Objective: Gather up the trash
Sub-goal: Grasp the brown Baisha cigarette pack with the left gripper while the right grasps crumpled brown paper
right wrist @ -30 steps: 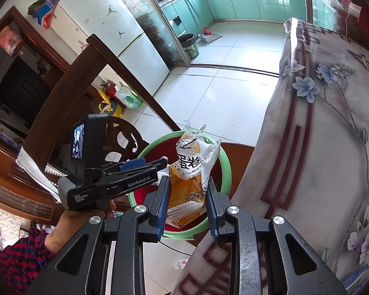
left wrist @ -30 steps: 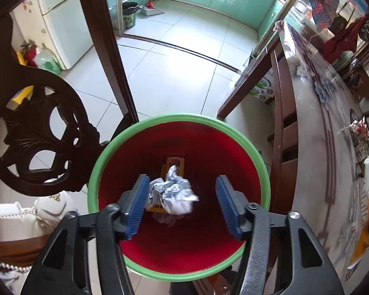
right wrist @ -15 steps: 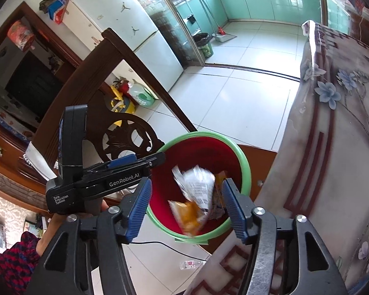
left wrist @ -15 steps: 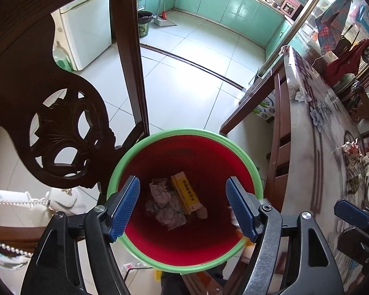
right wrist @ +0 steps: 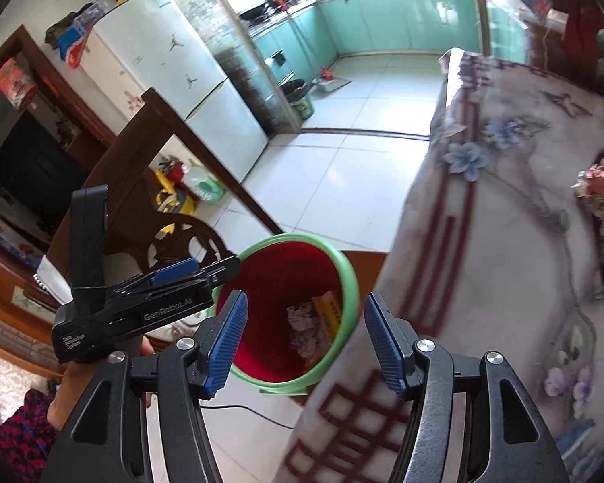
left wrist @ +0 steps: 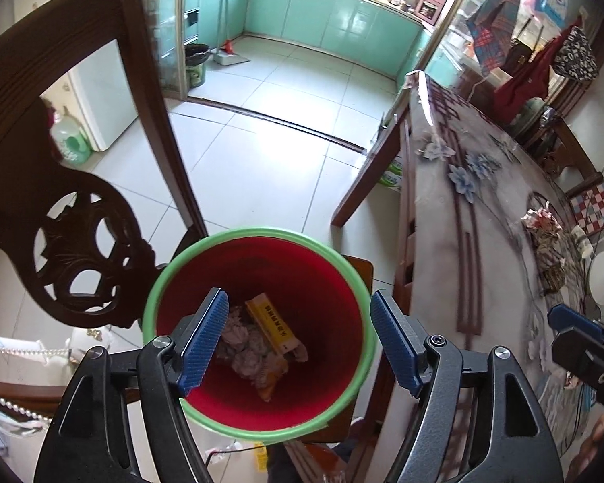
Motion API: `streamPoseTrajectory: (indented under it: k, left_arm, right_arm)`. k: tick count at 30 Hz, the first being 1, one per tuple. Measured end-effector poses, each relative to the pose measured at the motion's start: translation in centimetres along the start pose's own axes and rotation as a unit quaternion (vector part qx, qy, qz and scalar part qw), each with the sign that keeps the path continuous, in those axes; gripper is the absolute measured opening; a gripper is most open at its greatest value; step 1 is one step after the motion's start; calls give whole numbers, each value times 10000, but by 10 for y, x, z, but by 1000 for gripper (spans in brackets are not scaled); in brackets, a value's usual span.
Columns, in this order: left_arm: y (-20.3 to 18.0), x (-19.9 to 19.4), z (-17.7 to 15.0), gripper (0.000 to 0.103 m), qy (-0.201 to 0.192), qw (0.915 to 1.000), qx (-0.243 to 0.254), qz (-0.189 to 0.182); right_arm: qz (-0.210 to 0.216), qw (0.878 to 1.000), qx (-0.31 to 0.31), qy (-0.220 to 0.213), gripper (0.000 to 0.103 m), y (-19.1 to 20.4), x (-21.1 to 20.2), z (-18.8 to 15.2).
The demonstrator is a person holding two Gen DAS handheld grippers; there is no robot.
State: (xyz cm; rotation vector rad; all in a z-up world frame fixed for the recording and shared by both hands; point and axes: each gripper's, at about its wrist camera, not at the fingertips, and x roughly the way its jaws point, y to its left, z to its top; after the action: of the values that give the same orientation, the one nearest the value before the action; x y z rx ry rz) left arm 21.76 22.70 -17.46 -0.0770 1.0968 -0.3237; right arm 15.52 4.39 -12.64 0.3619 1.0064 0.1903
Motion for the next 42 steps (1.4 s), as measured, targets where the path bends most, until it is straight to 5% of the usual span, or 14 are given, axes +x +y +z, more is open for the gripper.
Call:
streamPoseTrajectory:
  k: [5, 12, 15, 20, 25, 29, 34, 36, 42]
  left_arm:
    - [-24, -9, -7, 75, -56, 9994, 328, -130]
    - [-58, -14, -18, 77, -71, 9962, 847, -206]
    - [-78, -15, -22, 77, -82, 9942, 1020, -335]
    - [-128, -13, -31, 78, -19, 9877, 1441, -610]
    - [-191, -20, -46, 79, -137, 9752, 1985, -968]
    - [-244, -14, -52, 80, 8, 9642, 2289, -1340]
    - [-305, -7, -54, 81, -17, 9505, 2692, -1553]
    - [-325, 0, -51, 82, 16, 9480, 2766, -1575]
    - [-383, 39, -39, 82, 194, 9402, 3099, -1402]
  right_arm:
    - [-310, 9992, 161, -212, 60, -25, -33, -13]
    - [-1357, 9866, 797, -423, 60, -95, -90, -63]
    - [-2013, 9683, 1256, -778, 60, -132, -134, -90]
    - [-3166, 9141, 2180, -1293, 61, -208, -207, -135]
    - [-3310, 8877, 2965, -1202, 62, -284, -235, -160]
    - [-2702, 8901, 3496, -1122, 62, -333, -233, -177]
    - [-2053, 9056, 3673, -533, 61, -380, -206, -187]
    - [-1733, 9142, 3638, -423, 27, -387, -197, -191]
    - [-1744, 9370, 3008, -336, 21, -399, -204, -177]
